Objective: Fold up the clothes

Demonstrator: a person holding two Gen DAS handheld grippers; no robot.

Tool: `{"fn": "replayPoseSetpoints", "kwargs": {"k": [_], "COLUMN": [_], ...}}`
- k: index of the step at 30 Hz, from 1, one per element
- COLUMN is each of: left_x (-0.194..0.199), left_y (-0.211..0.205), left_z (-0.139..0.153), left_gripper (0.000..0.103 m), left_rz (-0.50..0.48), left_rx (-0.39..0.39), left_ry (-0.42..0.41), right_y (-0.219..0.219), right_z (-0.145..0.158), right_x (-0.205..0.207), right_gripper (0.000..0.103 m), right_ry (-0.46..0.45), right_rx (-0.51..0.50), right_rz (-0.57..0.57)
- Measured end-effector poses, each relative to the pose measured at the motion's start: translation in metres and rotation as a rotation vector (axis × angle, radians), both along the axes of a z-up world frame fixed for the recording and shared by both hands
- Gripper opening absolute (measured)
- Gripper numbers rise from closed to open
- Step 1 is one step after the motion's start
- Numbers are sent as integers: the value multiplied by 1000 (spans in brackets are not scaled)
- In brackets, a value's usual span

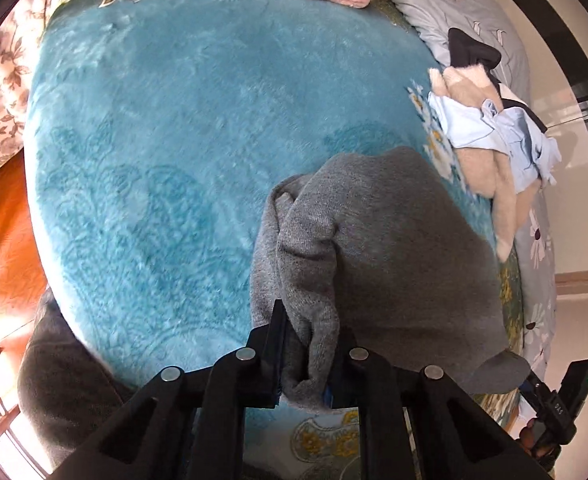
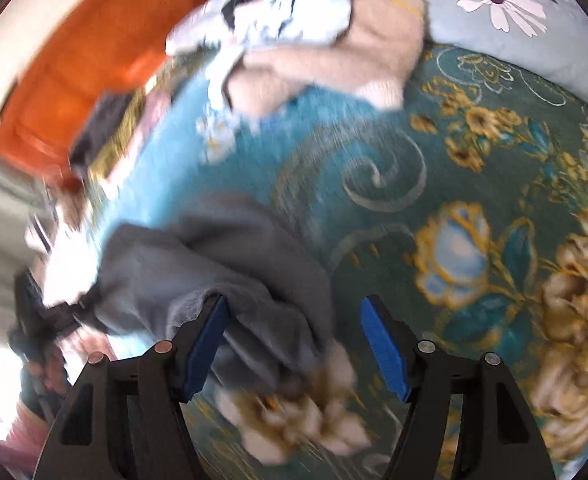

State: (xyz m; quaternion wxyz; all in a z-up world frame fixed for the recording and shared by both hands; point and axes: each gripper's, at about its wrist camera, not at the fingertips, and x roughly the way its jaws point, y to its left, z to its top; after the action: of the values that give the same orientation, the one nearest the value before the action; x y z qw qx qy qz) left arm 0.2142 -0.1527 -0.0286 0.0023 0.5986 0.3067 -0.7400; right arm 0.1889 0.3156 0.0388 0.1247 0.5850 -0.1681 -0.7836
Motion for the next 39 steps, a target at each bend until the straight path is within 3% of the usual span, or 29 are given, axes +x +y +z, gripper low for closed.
{"fn": "replayPoseSetpoints", "kwargs": {"k": [2, 6, 7, 11, 14, 21, 22, 24, 25, 26, 28, 31, 36, 39], "left_x": [5, 4, 5, 7, -4, -38, -40, -42, -43, -44, -44, -43, -42, -43], "left_y": [-1, 0, -1, -15, -19, -4, 1, 12, 16, 19, 23, 23, 21, -5], "left_z": [-6, 6, 11, 32, 44, 20, 22, 25, 29, 32, 39, 61, 98, 122], "left_gripper": [15, 19, 24, 60, 63, 64, 62, 56, 34, 20, 13, 13, 12, 12], "left_rz": [5, -14, -14, 14, 30, 12, 4, -13, -30, -47, -71, -104, -157, -99], "left_rx": [4, 20, 35, 81, 79, 97, 72, 20, -19, -58, -100, -145, -218, -230], "left_ry": [-21, 18, 34, 93, 112, 64, 72, 86, 88, 90, 102, 164, 268, 340], "right_y": [7, 14, 11, -13, -28, -51, -54, -61, -64, -67, -69, -72, -88, -111], "right_z": [5, 8, 7, -12, -36, -63, -64, -60, -57, -53, -42, -19, 46, 83], "right_x": [4, -5, -11, -40, -63, -82, -83, -82, -81, -80, -78, -76, -87, -108], "right_gripper": [71, 71, 71, 71, 71, 71, 69, 53, 33, 20, 11, 9, 8, 8], "right_ry": [14, 46, 51, 36, -13, -108, -124, -121, -115, -109, -85, -34, 138, 227], "right_rx": [-22, -87, -97, -119, -103, -62, -64, -4, 34, 55, 60, 72, 84, 99], "right_rz": [-13, -52, -50, -9, -2, -9, -12, -3, 4, 6, 10, 32, 104, 170]}}
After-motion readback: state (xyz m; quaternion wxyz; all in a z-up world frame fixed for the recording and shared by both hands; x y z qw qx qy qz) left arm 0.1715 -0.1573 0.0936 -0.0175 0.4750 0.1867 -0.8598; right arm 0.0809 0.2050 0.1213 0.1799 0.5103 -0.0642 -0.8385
